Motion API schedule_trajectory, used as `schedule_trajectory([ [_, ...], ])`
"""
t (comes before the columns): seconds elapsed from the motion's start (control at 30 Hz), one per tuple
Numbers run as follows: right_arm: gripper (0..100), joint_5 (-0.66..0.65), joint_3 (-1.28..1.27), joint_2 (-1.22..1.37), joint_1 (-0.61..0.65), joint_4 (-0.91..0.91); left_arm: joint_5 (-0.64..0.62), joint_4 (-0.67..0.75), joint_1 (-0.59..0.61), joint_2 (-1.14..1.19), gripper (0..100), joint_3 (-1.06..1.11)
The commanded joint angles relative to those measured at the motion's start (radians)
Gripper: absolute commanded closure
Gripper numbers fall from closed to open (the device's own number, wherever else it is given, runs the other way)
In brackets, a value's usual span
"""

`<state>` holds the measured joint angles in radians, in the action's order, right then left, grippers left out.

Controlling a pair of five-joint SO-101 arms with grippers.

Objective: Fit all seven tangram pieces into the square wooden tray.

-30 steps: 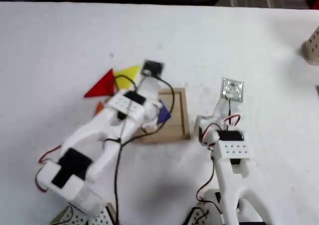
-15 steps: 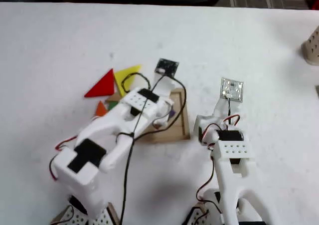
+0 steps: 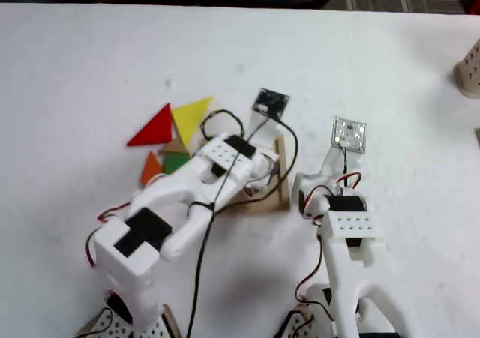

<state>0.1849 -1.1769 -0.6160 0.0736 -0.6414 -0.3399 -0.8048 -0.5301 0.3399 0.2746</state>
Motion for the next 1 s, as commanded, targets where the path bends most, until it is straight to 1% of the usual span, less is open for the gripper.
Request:
schedule_trajectory([
  [0.0, 82.2, 0.002, 0.011, -0.041, -0.008, 0.018, 0.002, 0.012, -0.077, -0.004, 98, -0.034],
  [0.17, 82.2, 0.0, 0.012, -0.041, -0.012, 0.018, 0.002, 0.057, -0.124, -0.001, 98, -0.035],
  [0.37, 82.2, 0.0, 0.011, -0.042, -0.025, 0.044, 0.008, 0.055, -0.12, -0.007, 98, -0.035],
  [0.43, 82.2, 0.0, 0.011, -0.042, -0.025, 0.044, 0.008, 0.044, -0.111, -0.044, 98, -0.028],
  [0.53, 82.2, 0.0, 0.012, -0.042, -0.025, 0.044, 0.008, -0.046, -0.064, -0.147, 98, -0.023],
  [0.63, 82.3, -0.002, 0.012, -0.062, -0.024, 0.036, 0.008, -0.118, 0.021, -0.209, 98, -0.009],
  [0.7, 84.2, -0.021, 0.012, -0.114, -0.024, -0.004, 0.005, -0.104, 0.094, -0.209, 98, 0.021],
  [0.77, 88.5, -0.048, 0.009, -0.199, -0.015, -0.058, 0.002, -0.058, 0.171, -0.208, 98, 0.055],
  [0.83, 90.8, -0.054, 0.002, -0.294, 0.01, -0.111, 0.002, -0.014, 0.222, -0.208, 98, 0.08],
  [0.97, 90.8, -0.057, -0.075, -0.45, 0.13, -0.171, 0.002, 0.012, 0.245, -0.208, 98, 0.084],
])
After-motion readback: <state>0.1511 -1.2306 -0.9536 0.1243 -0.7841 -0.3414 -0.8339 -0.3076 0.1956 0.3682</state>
